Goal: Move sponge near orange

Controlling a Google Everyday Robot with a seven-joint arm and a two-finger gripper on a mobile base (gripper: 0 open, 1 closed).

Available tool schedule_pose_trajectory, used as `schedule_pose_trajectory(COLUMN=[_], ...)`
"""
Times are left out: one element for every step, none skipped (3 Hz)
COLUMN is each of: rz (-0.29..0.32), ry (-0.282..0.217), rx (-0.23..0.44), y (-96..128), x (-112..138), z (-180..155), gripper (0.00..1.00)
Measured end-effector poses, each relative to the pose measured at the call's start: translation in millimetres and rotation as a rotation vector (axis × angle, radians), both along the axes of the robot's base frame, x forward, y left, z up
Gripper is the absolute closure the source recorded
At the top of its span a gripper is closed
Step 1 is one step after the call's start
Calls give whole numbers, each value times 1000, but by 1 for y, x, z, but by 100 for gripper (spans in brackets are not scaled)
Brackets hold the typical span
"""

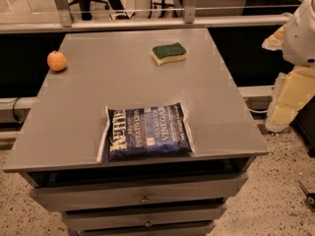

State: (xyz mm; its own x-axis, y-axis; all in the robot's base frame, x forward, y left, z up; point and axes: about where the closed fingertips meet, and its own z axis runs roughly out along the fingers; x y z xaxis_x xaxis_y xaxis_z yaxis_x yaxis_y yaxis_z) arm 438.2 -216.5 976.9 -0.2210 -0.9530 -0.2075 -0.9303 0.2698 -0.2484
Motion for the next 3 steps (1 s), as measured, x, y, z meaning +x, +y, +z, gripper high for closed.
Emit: schedule_pose_trajectory(rz=[2, 46, 81], ry=[-4, -61, -134], rx=[7, 117, 199], y=[0, 12, 30], x=[4, 67, 125], z=[-1, -15, -21], gripper=[0, 0, 0])
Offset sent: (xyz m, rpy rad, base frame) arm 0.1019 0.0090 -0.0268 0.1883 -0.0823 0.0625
